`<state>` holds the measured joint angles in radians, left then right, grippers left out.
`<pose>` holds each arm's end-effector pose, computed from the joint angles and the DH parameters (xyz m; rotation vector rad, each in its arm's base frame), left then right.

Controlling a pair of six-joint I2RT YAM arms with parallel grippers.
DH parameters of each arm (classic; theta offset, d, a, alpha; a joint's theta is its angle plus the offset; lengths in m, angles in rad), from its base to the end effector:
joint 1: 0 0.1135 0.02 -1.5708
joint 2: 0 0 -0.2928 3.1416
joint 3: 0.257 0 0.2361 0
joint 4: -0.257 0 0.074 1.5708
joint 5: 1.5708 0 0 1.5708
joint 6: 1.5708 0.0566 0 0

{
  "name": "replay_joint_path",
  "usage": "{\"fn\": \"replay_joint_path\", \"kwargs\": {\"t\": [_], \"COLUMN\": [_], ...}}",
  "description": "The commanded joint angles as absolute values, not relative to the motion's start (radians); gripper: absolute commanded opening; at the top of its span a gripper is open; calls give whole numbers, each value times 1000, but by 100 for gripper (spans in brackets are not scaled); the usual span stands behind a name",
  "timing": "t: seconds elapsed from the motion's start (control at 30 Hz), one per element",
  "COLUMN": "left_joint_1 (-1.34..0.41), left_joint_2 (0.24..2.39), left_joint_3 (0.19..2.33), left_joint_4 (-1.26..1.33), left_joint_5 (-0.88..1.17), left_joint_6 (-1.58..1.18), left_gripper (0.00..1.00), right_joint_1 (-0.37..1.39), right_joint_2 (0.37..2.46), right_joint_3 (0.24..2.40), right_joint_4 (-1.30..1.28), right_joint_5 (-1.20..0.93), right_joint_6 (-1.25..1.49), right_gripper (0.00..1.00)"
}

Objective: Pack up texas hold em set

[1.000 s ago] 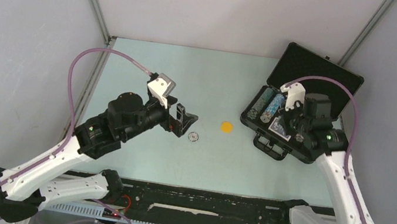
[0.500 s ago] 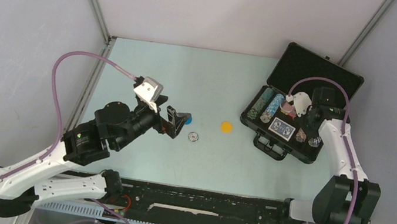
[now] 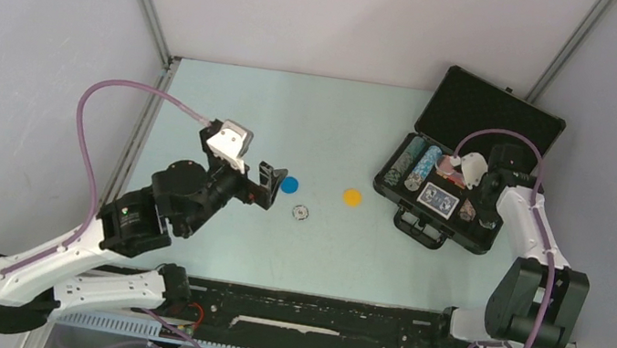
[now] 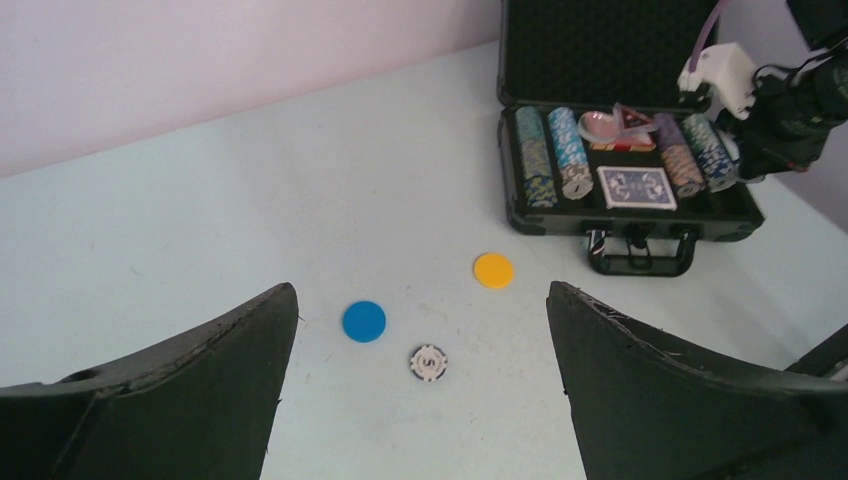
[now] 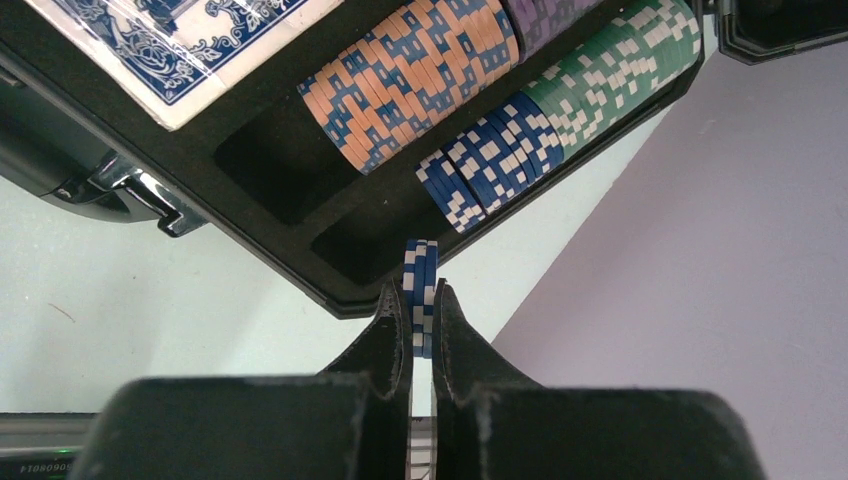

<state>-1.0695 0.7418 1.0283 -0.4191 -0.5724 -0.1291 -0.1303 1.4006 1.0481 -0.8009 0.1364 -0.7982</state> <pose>0.0878 -0.0964 0.4173 0.3676 1.6588 -0.4127 0.2550 -0.0412 0.2606 -0.8783 2.6551 -0.4360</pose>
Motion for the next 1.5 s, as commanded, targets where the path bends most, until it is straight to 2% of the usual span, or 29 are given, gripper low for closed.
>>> {"fn": "replay_joint_path", "kwargs": {"t": [0.0, 0.17, 0.5, 0.83, 1.0, 1.33, 1.47], "left_joint_1": [-1078, -1078, -1077, -1077, -1077, -1077, -1076], "left_joint_2": [730, 665, 599, 589, 603, 605, 609], "left_joint_3": [1109, 1112, 951, 931, 940, 937, 931], "left_joint_4": [-469, -464, -323, -308, -321, -320, -313], "left_joint_5": [-613, -600, -647, -616, -557, -565, -566], "left_joint_6": [-110, -73, -17, -17, -39, -35, -38], "left_gripper": [100, 100, 100, 100, 100, 100, 100], "right_joint_1": [-122, -114, -120, -110, -86, -83, -78], "right_joint_2": [1434, 1471, 1508, 1519, 1523, 1484, 1439], "right_joint_3": [1052, 1052, 1055, 1055, 1055, 1044, 1051], "right_joint_4": [-763, -742, -728, -718, -718, -703, -702], "right_joint_5": [191, 206, 214, 232, 278, 295, 307], "right_joint_6": [-799, -807, -816, -811, -823, -798, -742], "right_gripper": [0, 0, 2, 25, 31, 41, 49]}}
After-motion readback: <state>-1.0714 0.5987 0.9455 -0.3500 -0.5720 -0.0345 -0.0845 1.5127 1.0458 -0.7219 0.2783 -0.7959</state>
